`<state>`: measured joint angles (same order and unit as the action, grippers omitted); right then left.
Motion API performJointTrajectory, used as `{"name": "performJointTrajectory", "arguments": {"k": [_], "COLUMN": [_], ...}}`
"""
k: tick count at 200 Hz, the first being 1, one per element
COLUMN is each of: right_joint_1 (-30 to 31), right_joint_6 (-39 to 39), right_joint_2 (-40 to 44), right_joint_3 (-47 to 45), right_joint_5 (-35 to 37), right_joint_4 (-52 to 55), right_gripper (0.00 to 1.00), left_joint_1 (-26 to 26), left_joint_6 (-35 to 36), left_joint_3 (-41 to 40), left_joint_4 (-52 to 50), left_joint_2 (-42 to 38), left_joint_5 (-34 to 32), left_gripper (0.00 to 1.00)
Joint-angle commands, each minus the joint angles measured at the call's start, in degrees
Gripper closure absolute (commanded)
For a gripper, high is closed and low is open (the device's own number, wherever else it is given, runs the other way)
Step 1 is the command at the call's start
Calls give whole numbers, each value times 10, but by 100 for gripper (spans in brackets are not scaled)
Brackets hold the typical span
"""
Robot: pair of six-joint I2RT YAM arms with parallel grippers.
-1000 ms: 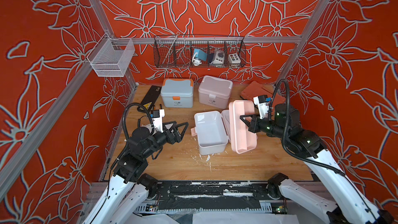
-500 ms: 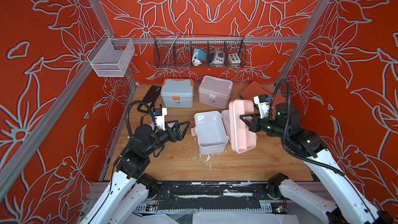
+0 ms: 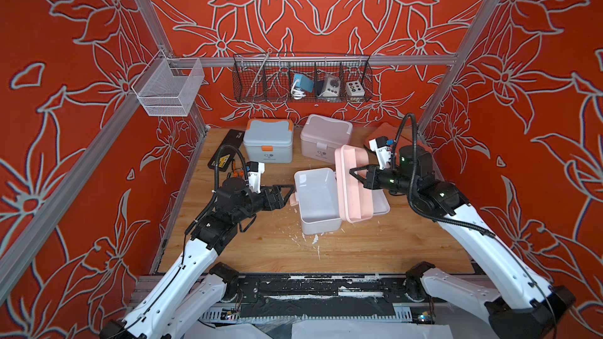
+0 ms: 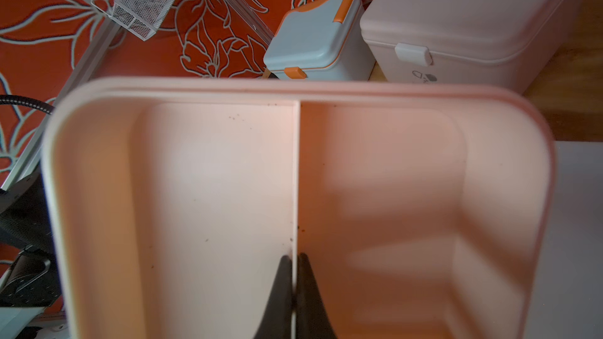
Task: Open first aid kits and take out gauze
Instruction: Place the compartment layer in the first aid kit.
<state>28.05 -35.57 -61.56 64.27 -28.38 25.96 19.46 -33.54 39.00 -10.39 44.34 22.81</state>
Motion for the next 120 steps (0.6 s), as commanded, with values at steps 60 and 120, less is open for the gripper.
{"name": "performJointTrajectory", "arguments": {"k": [60, 120], "right_joint_1": [89, 161], "right_joint_6": [8, -17], "right_joint_2": [-183, -324], "right_joint_3": [165, 292], "right_joint_5": [72, 196], "right_joint_4": [119, 251], "right_gripper": [100, 100], "left_joint_1": [-138, -178], "left_joint_6": [-50, -44], "left_joint_3": [-66, -85], "left_joint_4": [37, 28], "left_joint_2": [-3, -11], "left_joint_5": [153, 181], "left_gripper": [2, 2]}}
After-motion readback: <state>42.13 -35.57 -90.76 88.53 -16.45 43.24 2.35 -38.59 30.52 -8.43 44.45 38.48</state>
